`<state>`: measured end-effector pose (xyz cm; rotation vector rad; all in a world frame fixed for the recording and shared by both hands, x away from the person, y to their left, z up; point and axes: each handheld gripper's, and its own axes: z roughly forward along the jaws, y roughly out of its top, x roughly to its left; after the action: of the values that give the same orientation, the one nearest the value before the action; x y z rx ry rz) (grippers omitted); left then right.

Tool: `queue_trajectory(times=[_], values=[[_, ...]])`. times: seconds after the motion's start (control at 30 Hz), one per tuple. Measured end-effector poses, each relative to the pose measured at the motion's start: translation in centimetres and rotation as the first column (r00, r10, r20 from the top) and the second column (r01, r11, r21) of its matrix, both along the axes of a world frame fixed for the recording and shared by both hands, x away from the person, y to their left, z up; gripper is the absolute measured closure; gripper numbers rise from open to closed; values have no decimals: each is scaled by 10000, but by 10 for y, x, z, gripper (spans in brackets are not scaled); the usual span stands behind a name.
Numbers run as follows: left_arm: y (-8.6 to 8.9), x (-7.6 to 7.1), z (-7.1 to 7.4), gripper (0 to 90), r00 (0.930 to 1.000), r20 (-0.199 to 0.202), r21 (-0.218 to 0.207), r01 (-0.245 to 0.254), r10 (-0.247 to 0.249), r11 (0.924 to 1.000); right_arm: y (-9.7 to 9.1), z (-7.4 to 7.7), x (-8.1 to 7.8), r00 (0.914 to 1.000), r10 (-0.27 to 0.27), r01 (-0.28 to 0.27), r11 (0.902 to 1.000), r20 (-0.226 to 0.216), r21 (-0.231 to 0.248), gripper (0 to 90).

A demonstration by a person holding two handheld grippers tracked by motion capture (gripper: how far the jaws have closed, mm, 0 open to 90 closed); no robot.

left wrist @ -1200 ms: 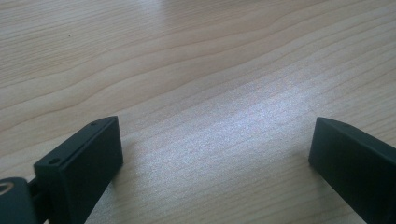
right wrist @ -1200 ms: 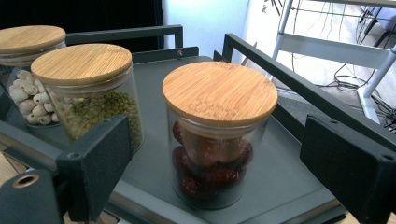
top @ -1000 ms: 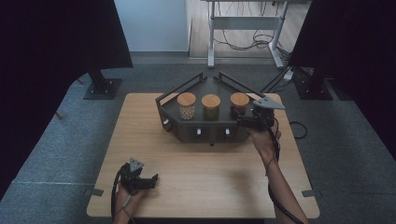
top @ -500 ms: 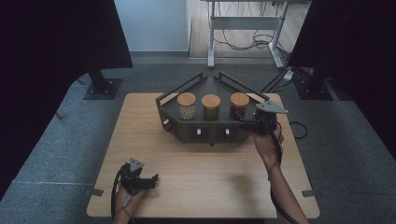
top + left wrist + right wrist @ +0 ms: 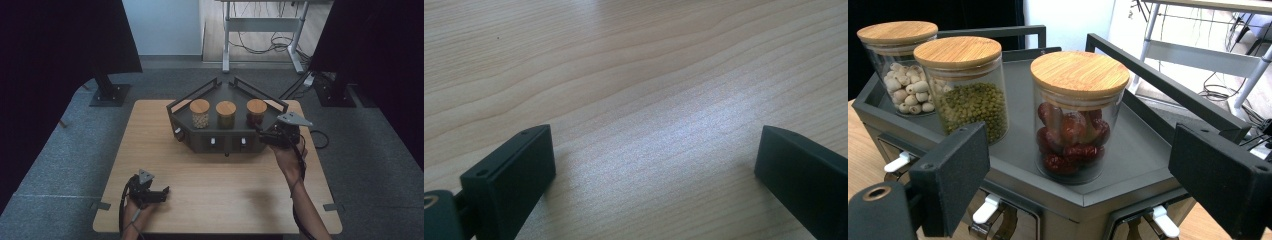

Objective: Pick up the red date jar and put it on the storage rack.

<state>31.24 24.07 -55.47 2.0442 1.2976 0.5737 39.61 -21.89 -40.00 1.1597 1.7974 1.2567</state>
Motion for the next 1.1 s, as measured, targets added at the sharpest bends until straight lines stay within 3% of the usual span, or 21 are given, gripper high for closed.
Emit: queue_trajectory(times=[1.1], values=[[0,0,0,28,10000,-8,2,2,-2,10000,-14,-8,-23,10000,4,-3,9999,43,-100,89]])
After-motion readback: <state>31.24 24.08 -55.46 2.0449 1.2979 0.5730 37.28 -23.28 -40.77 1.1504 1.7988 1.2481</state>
